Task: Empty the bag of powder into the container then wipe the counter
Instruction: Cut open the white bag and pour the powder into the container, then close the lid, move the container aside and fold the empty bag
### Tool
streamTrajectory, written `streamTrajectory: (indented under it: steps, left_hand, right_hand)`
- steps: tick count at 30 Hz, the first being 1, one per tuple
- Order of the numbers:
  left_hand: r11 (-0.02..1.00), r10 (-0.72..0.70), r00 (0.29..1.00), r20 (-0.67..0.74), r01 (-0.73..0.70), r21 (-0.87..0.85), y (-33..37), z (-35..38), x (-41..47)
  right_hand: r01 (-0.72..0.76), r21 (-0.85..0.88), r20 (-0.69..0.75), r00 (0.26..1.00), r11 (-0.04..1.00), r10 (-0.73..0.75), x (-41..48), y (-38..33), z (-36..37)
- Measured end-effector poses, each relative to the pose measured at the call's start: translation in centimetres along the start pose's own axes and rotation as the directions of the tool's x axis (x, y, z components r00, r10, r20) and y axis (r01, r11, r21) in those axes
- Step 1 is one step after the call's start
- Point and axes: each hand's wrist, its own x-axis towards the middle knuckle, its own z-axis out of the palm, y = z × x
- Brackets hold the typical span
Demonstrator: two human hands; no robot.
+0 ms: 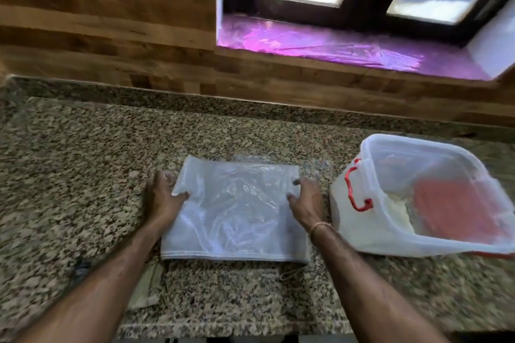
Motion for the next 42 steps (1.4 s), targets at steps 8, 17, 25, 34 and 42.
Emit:
streamTrajectory:
  steps: [8, 17, 25, 34, 42]
  left_hand:
    - [0.943, 0.317, 0.946, -0.061, -0.322, -0.086, 13.9, 0.3, -2.5]
    - [0.807, 0.578, 0.814, -0.06, -0.581, -0.107, 29.3, 6.7, -13.2]
    - [0.814, 0.579, 0.815, 0.019, -0.577, -0.068, 40.7, 21.6, -27.5]
    - [0.883, 0.389, 0.881, 0.268, -0.44, 0.162, 45.4, 31.3, -34.0]
    - [0.865, 0.438, 0.882, 0.174, -0.466, 0.184, 46.1, 32.2, -35.2]
  right_hand:
    - [0.385, 0.188, -0.258, 0.907, 0.904, -0.333, -1.1, -5.9, -8.4]
    - [0.535, 0.19, -0.434, 0.798, 0.823, -0.419, -0.8, 3.4, -25.3]
    - [0.251, 0.177, -0.43, 0.89, 0.952, -0.155, 2.0, 25.3, -36.5]
    - [-0.146, 0.071, -0.098, 0.983, 0.987, 0.153, 4.6, 40.9, -36.0]
    - [-0.546, 0.102, 0.015, 0.836, 0.831, 0.548, 8.3, 52.7, -33.1]
